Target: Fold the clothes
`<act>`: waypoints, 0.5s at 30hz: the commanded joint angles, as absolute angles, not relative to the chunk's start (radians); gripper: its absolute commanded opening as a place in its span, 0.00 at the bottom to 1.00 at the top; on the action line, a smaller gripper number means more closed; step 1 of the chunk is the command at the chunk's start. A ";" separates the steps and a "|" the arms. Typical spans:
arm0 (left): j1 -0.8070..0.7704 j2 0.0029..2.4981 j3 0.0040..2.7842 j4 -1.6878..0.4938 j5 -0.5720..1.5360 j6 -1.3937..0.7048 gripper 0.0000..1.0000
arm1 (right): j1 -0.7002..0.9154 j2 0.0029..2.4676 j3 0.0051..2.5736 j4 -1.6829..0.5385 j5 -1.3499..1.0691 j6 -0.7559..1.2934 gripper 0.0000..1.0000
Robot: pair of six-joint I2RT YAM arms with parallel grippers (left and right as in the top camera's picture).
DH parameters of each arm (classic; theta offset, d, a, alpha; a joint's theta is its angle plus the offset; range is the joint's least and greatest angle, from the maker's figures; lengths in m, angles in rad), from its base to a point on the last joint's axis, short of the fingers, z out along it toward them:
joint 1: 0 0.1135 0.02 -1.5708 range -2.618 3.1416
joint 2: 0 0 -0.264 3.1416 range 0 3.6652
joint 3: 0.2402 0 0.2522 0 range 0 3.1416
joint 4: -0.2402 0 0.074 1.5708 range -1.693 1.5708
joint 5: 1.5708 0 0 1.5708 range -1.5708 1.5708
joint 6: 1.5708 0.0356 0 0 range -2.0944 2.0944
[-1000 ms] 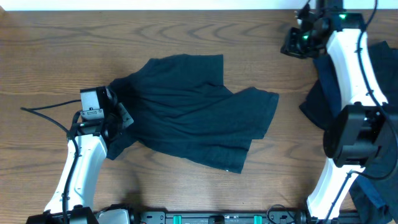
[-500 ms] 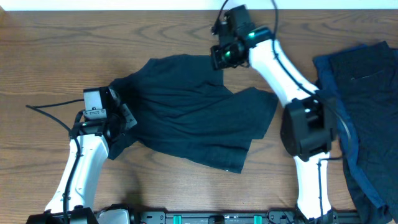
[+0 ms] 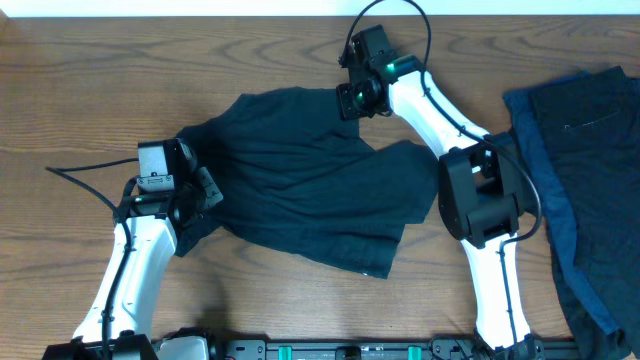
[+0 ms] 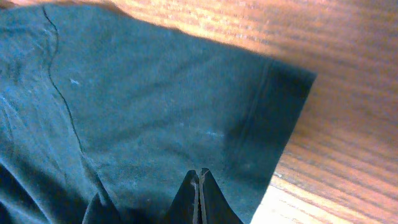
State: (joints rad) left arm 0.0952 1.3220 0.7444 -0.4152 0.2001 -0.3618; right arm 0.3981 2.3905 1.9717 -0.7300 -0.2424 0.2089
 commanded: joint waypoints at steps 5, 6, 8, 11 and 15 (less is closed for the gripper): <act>0.092 1.326 0.744 -0.418 0.202 -0.345 0.12 | 0.420 2.474 1.982 -0.779 -0.243 0.290 0.01; 0.092 1.326 0.744 -0.418 0.202 -0.345 0.11 | 0.421 2.484 1.982 -0.781 -0.243 0.293 0.01; 0.092 1.326 0.744 -0.418 0.202 -0.345 0.11 | 0.420 2.497 1.982 -0.780 -0.236 0.309 0.01; 0.092 1.326 0.744 -0.414 0.202 -0.345 0.11 | 0.420 2.524 1.982 -0.745 -0.182 0.332 0.01; 0.092 1.326 0.744 -0.412 0.196 -0.345 0.12 | 0.419 2.589 1.982 -0.642 -0.147 0.392 0.01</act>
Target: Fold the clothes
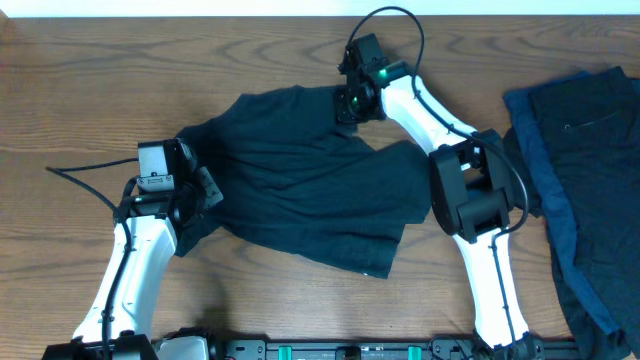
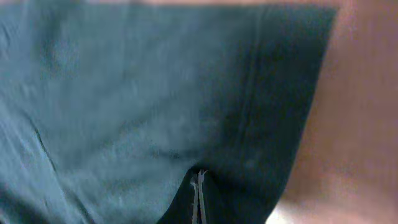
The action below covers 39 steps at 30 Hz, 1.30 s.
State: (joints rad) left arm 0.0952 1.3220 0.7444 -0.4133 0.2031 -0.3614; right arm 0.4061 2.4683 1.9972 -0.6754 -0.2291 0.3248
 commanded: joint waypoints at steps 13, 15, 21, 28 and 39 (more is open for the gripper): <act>0.092 1.327 0.742 -0.361 0.190 -0.343 0.11 | 0.413 2.703 1.982 -0.262 0.009 0.502 0.01; 0.092 1.334 0.741 -0.343 0.190 -0.330 0.11 | 0.405 2.703 1.982 -0.215 0.011 0.490 0.01; 0.092 1.383 0.741 -0.291 0.191 -0.329 0.11 | 0.393 2.702 1.983 -0.067 -0.022 0.393 0.01; 0.092 1.404 0.741 -0.275 0.191 -0.303 0.11 | 0.340 2.524 2.083 -0.186 -0.091 0.247 0.21; 0.092 1.404 0.741 -0.223 0.191 -0.304 0.12 | 0.180 2.046 2.111 -1.076 -0.090 0.254 0.01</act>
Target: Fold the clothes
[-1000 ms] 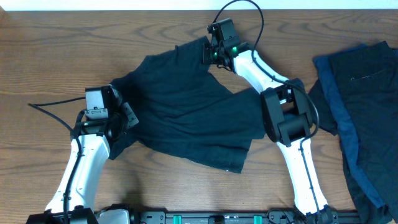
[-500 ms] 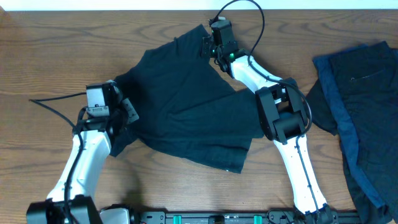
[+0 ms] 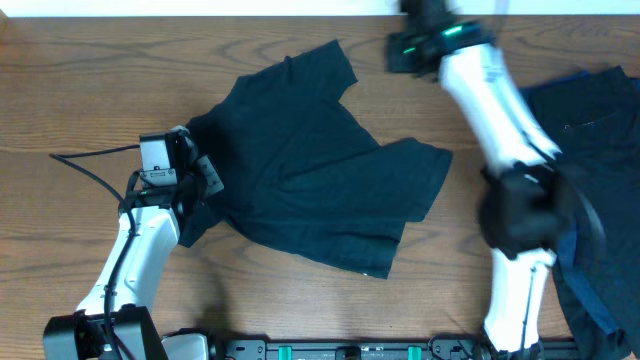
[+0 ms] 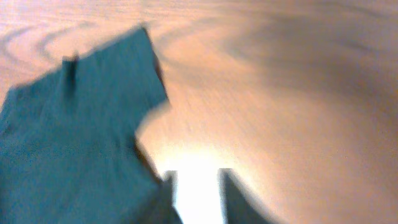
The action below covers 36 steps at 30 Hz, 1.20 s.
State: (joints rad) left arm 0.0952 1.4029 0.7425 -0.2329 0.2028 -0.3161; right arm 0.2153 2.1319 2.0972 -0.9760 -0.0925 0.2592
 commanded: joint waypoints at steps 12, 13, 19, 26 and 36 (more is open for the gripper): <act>0.088 1.416 0.741 -0.042 0.303 -0.304 0.07 | 0.168 2.056 1.928 -1.198 -0.396 0.133 0.01; 0.088 1.418 0.741 -0.043 0.303 -0.304 0.07 | 0.187 2.063 1.907 -1.160 -0.401 0.134 0.01; 0.088 1.420 0.741 -0.050 0.303 -0.304 0.07 | 0.304 2.156 1.856 -1.005 -0.397 0.152 0.01; 0.088 1.420 0.741 -0.070 0.303 -0.303 0.06 | 0.373 2.303 1.856 -0.902 -0.315 0.196 0.01; 0.088 1.420 0.741 -0.073 0.303 -0.303 0.07 | 0.379 2.439 1.856 -0.718 -0.237 0.287 0.01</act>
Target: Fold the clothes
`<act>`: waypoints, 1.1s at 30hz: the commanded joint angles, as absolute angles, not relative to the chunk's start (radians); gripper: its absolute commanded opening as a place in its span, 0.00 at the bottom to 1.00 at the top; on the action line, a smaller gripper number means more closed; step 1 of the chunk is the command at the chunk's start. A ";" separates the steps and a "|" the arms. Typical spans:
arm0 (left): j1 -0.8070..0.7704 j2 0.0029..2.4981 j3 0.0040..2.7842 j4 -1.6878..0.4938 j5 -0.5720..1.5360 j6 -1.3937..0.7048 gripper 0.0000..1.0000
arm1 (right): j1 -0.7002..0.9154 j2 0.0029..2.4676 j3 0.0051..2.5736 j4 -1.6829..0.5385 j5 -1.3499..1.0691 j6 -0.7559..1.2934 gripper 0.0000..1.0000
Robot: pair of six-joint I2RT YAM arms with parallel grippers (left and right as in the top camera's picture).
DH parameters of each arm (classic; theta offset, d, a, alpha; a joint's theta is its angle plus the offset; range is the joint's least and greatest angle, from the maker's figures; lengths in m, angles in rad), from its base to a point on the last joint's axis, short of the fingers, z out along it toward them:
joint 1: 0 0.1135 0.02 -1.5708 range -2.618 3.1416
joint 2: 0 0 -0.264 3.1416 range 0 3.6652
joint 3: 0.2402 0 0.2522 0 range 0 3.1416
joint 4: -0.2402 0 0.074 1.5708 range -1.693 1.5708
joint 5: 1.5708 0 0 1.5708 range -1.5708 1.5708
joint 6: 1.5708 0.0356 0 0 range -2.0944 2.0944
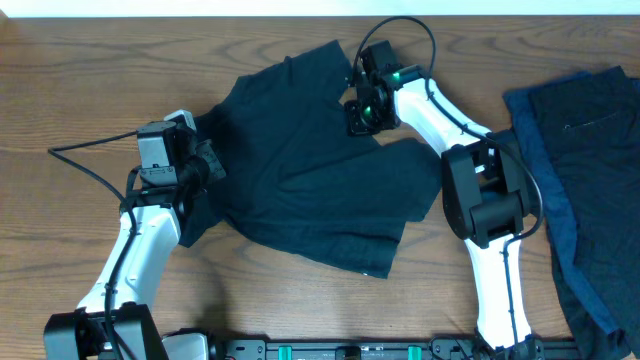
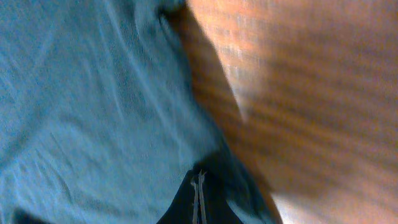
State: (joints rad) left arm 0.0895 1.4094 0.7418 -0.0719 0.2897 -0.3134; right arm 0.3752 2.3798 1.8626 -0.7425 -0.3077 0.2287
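Note:
A dark navy T-shirt (image 1: 300, 165) lies crumpled and partly spread on the wooden table (image 1: 80, 60); its upper sleeve (image 1: 325, 60) points toward the far edge. My right gripper (image 1: 358, 112) sits on the shirt's right edge just below that sleeve. In the right wrist view the right gripper (image 2: 199, 178) has its jaws pressed together, pinching a dark fold of the shirt (image 2: 93, 93) beside bare wood (image 2: 311, 93). My left gripper (image 1: 205, 165) rests on the shirt's left sleeve; its fingers blend into the dark cloth.
A second garment of blue denim (image 1: 580, 150) lies at the table's right side, running off the frame. A black cable (image 1: 90, 155) trails left from the left arm. The white back edge (image 1: 200, 8) bounds the table.
The right gripper was open over bare wood beyond the shirt's top right. It is now shut on the shirt's right edge below the upper sleeve. The left gripper has shifted slightly; the shirt lies unchanged.
At first the right gripper was shut on the upper sleeve, which lay folded in over the shirt, and it stayed so half a second later. Then the sleeve lay spread toward the far edge and the gripper was open, away. Now it grips the shirt again lower down.

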 commanded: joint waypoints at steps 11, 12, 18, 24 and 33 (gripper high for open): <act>0.088 1.420 0.741 -0.073 0.301 -0.302 0.07 | 0.381 2.473 1.856 -0.447 -0.127 0.360 0.01; 0.088 1.420 0.741 -0.073 0.294 -0.299 0.07 | 0.381 2.473 1.856 -0.417 -0.127 0.359 0.01; 0.088 1.420 0.741 -0.073 0.246 -0.295 0.07 | 0.370 2.460 1.893 -0.288 -0.156 0.323 0.08; 0.088 1.420 0.741 -0.073 0.246 -0.295 0.07 | 0.322 2.365 2.056 -0.491 -0.175 0.239 0.42; 0.088 1.420 0.741 -0.073 0.246 -0.296 0.07 | 0.206 2.152 2.140 -1.262 -0.086 0.232 0.01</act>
